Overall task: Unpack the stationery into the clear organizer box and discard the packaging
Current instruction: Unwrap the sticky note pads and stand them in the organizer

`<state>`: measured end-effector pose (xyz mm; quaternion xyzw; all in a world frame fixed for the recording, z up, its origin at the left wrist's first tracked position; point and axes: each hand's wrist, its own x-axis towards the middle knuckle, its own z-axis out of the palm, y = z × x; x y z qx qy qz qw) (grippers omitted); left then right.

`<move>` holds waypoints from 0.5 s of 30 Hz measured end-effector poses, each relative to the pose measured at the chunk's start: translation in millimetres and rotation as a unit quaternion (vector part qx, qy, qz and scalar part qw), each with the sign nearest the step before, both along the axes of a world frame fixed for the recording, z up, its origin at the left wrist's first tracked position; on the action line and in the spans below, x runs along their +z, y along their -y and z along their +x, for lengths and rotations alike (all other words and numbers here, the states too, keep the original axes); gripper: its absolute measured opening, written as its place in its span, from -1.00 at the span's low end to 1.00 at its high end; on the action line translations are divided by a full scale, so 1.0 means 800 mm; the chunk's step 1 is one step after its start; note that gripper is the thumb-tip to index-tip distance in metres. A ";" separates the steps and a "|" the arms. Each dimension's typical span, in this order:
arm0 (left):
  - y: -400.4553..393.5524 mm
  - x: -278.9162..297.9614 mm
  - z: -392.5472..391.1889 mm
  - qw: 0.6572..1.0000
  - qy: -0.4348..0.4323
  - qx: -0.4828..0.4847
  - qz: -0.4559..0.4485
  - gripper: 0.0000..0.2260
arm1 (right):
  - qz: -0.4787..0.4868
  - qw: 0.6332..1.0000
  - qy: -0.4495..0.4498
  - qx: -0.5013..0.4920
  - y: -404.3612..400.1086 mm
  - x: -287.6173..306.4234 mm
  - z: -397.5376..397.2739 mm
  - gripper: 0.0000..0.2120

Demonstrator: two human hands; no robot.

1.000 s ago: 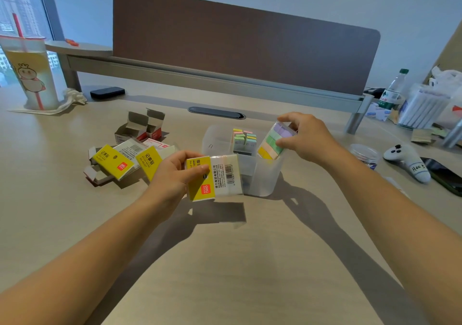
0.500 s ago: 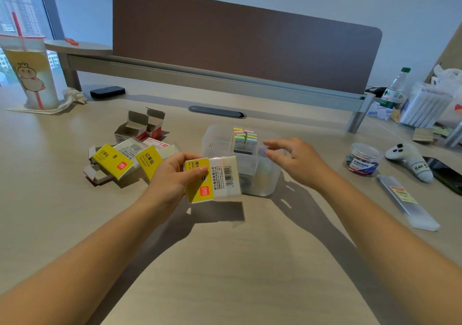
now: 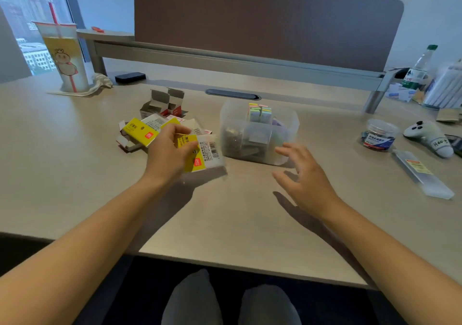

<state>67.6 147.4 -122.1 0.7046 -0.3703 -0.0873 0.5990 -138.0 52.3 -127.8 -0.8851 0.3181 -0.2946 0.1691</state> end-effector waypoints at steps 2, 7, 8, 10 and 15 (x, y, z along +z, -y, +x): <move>-0.002 -0.007 0.007 0.994 0.076 0.050 0.057 -0.82 | 0.026 0.995 -0.087 0.042 -0.007 -0.007 0.006 -0.56; -0.011 -0.010 0.018 0.935 0.263 0.128 0.199 -0.67 | -0.009 0.981 -0.186 0.057 -0.015 -0.009 0.021 -0.58; -0.014 -0.009 0.016 0.928 0.299 0.117 0.189 -0.67 | -0.015 0.980 -0.189 0.057 -0.015 -0.008 0.024 -0.58; -0.022 -0.010 0.009 0.917 0.361 0.042 0.166 -0.69 | -0.023 0.978 -0.197 0.060 -0.016 -0.008 0.029 -0.58; -0.034 -0.020 0.018 0.831 0.420 -0.095 0.353 -0.51 | -0.027 0.979 -0.188 0.067 -0.014 -0.009 0.046 -0.58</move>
